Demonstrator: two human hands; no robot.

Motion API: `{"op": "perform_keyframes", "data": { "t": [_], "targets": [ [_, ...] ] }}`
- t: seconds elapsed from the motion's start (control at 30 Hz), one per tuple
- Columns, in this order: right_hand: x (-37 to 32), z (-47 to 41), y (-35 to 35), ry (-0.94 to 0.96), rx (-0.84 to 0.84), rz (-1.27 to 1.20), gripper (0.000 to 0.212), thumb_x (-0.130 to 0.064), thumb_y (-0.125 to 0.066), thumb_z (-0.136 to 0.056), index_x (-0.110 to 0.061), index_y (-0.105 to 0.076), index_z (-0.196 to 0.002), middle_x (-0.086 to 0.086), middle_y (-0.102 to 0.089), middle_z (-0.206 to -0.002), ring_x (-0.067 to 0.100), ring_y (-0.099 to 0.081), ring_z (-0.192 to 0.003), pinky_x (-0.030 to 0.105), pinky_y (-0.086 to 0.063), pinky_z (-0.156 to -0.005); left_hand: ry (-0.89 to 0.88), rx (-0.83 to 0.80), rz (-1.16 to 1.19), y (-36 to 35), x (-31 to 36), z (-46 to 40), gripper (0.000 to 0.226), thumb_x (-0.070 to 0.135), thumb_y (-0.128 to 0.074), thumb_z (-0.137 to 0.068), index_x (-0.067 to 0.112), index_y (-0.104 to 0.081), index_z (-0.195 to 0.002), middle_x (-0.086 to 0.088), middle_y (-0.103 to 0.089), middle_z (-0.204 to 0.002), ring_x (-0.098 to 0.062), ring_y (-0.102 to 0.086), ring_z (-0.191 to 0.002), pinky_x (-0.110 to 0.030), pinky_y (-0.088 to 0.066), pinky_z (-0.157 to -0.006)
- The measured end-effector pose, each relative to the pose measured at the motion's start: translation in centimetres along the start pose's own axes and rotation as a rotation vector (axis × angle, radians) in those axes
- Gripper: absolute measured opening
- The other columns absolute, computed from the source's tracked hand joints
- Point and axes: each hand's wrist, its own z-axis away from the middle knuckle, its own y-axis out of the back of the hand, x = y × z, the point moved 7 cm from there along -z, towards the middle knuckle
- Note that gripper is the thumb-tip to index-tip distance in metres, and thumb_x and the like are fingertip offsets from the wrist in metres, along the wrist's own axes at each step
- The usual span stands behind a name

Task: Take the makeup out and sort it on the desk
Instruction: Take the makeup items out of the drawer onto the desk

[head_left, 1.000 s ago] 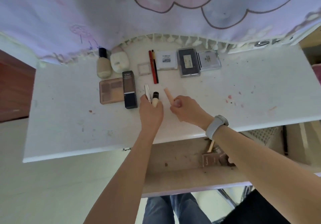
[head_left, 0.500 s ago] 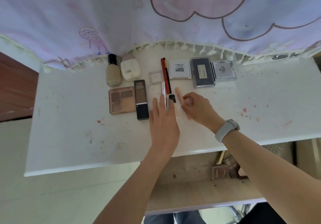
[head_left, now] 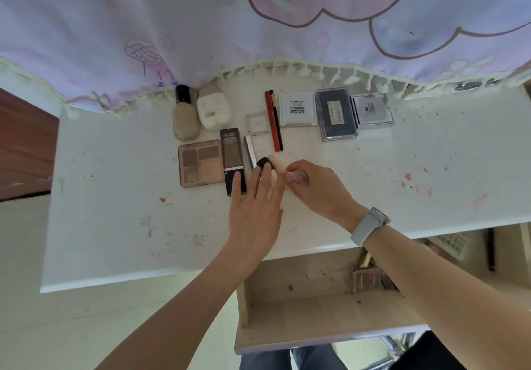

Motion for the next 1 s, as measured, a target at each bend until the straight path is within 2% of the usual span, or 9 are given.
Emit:
{"op": "perform_keyframes", "data": {
  "t": [0.13,0.2,0.37,0.47,0.57,0.7,0.73,0.9,1.0],
  "targets": [
    [0.0,-0.4,-0.4,-0.037,-0.017,-0.011,0.029,-0.023,-0.053,-0.088,-0.02,-0.054,-0.117,-0.001,-0.061,-0.097,0.021,-0.058,-0.093,0.031,-0.046,-0.081,-0.012,0.101,-0.052,0.8,-0.4,0.0,0.048,0.035,-0.067,-0.081,0.015,-0.057,-0.124,-0.014,-0.05,-0.135,-0.027,-0.047,-0.126,-0.05,-0.028,-0.106],
    [-0.1,-0.9,-0.5,-0.058,-0.021,-0.032,0.031,-0.021,-0.054,-0.087,-0.018,-0.054,-0.118,0.002,-0.061,-0.1,0.021,-0.056,-0.095,0.029,-0.044,-0.081,-0.016,0.169,-0.06,1.3,-1.0,-0.3,0.036,0.027,-0.072,-0.078,0.014,-0.065,-0.11,-0.011,-0.059,-0.126,-0.026,-0.052,-0.121,-0.05,-0.034,-0.104],
    [0.5,-1.1,-0.9,-0.199,-0.029,-0.361,0.037,-0.016,-0.056,-0.088,-0.018,-0.05,-0.124,0.001,-0.062,-0.093,0.016,-0.061,-0.077,0.025,-0.051,-0.071,-0.02,0.234,-0.039,1.6,-2.3,-0.2,0.039,0.023,-0.065,-0.083,0.007,-0.06,-0.118,-0.014,-0.056,-0.129,-0.032,-0.047,-0.125,-0.063,-0.029,-0.102],
    [0.6,-0.9,-1.2,-0.233,-0.063,-0.553,0.05,-0.005,-0.051,-0.089,-0.018,-0.041,-0.135,0.005,-0.061,-0.105,0.019,-0.063,-0.087,0.034,-0.052,-0.088,-0.096,0.246,-0.06,1.2,-2.0,0.6,0.048,0.035,-0.055,-0.085,0.008,-0.055,-0.125,-0.013,-0.052,-0.134,-0.032,-0.043,-0.128,-0.066,-0.023,-0.101],
    [0.2,-1.4,-0.4,-0.156,-0.019,-0.363,0.055,-0.011,-0.055,-0.088,-0.025,-0.038,-0.138,0.004,-0.055,-0.122,0.018,-0.055,-0.106,0.027,-0.043,-0.092,-0.185,0.235,-0.074,0.3,-1.2,1.2,0.052,0.045,-0.062,-0.08,0.012,-0.06,-0.121,-0.011,-0.053,-0.133,-0.03,-0.044,-0.127,-0.067,-0.024,-0.1],
    [-0.9,-1.9,0.4,-0.049,0.087,-0.179,0.054,-0.019,-0.059,-0.088,-0.021,-0.039,-0.138,-0.002,-0.059,-0.102,0.008,-0.052,-0.092,0.006,-0.034,-0.074,-0.2,0.25,-0.123,-0.1,-1.1,0.9,0.053,0.046,-0.068,-0.077,0.011,-0.063,-0.117,-0.011,-0.056,-0.13,-0.027,-0.049,-0.124,-0.066,-0.031,-0.098],
    [-1.1,-2.0,0.5,-0.035,0.111,-0.155,0.052,-0.02,-0.059,-0.088,-0.019,-0.041,-0.137,-0.001,-0.06,-0.101,0.009,-0.053,-0.091,0.006,-0.035,-0.074,-0.182,0.26,-0.13,0.0,-1.2,0.7,0.053,0.045,-0.068,-0.077,0.01,-0.063,-0.117,-0.011,-0.056,-0.13,-0.027,-0.049,-0.124,-0.065,-0.031,-0.098],
    [-1.8,-2.2,0.4,0.021,0.159,-0.087,0.045,-0.017,-0.053,-0.09,-0.011,-0.044,-0.134,0.011,-0.056,-0.124,0.025,-0.054,-0.111,0.035,-0.045,-0.096,-0.122,0.288,-0.127,0.6,-2.0,-0.5,0.052,0.041,-0.066,-0.079,0.008,-0.061,-0.119,-0.01,-0.058,-0.128,-0.026,-0.05,-0.123,-0.066,-0.031,-0.098],
    [-1.1,-1.8,0.4,0.035,0.182,-0.01,0.043,-0.014,-0.05,-0.091,-0.012,-0.045,-0.134,0.011,-0.05,-0.126,0.023,-0.051,-0.109,0.032,-0.043,-0.095,-0.119,0.306,-0.09,0.8,-2.2,-0.7,0.05,0.039,-0.064,-0.081,0.008,-0.06,-0.12,-0.01,-0.057,-0.129,-0.027,-0.048,-0.124,-0.068,-0.025,-0.098]
  ]
}}
